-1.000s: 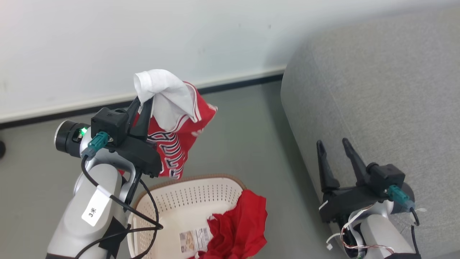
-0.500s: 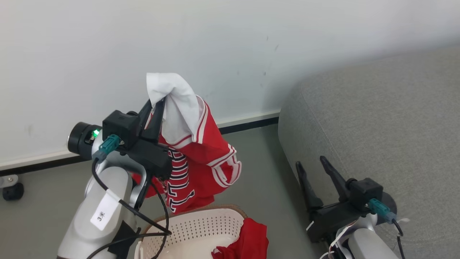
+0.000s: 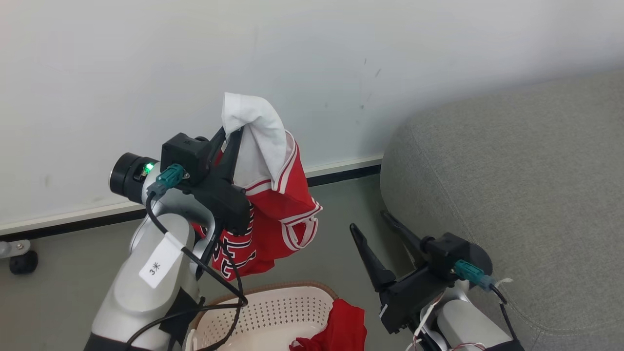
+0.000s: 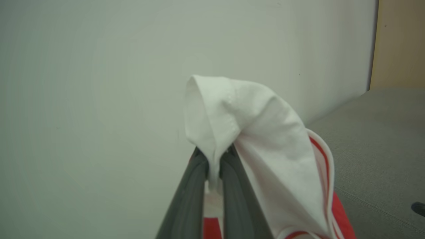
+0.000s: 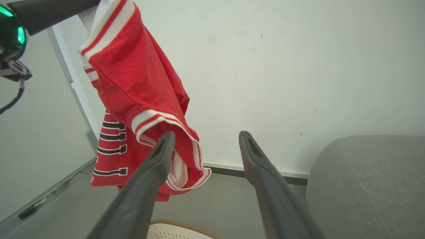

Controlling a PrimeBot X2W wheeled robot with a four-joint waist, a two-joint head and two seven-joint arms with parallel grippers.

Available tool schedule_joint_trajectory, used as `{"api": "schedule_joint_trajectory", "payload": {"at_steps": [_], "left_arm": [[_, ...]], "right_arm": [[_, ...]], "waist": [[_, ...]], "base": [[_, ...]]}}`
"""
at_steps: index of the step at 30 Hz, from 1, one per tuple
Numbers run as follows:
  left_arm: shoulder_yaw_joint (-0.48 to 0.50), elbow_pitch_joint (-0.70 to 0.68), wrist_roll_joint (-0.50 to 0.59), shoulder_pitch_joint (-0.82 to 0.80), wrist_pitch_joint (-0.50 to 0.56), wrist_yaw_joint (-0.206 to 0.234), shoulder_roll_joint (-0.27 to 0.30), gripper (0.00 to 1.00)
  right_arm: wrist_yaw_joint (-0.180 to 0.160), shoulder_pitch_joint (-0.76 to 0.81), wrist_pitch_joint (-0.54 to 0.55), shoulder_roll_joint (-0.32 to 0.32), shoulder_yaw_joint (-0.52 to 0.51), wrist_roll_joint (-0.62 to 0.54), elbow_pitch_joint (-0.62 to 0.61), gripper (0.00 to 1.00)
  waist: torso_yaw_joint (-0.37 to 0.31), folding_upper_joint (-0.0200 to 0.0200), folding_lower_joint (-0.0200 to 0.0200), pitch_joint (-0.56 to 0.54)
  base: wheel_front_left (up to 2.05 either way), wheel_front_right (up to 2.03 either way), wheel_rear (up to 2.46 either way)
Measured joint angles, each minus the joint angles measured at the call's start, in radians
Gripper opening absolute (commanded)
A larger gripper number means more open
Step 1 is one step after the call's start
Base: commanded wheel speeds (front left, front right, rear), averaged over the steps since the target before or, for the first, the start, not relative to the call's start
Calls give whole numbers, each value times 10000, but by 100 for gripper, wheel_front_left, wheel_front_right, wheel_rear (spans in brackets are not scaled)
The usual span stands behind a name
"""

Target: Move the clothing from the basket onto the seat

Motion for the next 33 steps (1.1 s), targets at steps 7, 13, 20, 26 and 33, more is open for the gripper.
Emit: {"api": "schedule_joint_trajectory", "payload": {"at_steps": [7,13,20,26,33], "left_arm": [[-324,224,-12,-423,334,2,-167,0],[-639,234,-201,-714,548,155,-318,0],[-1116,52,-316,-808,773,263,-320,0],[-1484,-274,-562,-808,807,360,-316,0],[-1687,-512,-953,-806,851,635,-316,0]], "right_arm": [[88,-844,0,-13,1538,744,769,100],[102,-1401,0,-42,2692,1486,1273,100],[104,-1955,0,-42,3641,2395,1586,100],[104,-2069,0,-42,3793,2750,1971,100],[105,-2258,0,-48,3816,3010,2554,100]], "waist": [[92,0,0,38],[306,1,0,40],[506,1,0,28],[510,1,0,15],[398,0,0,15]], "base": [[0,0,0],[0,0,0],[0,0,0],[0,0,0],[0,0,0]]}}
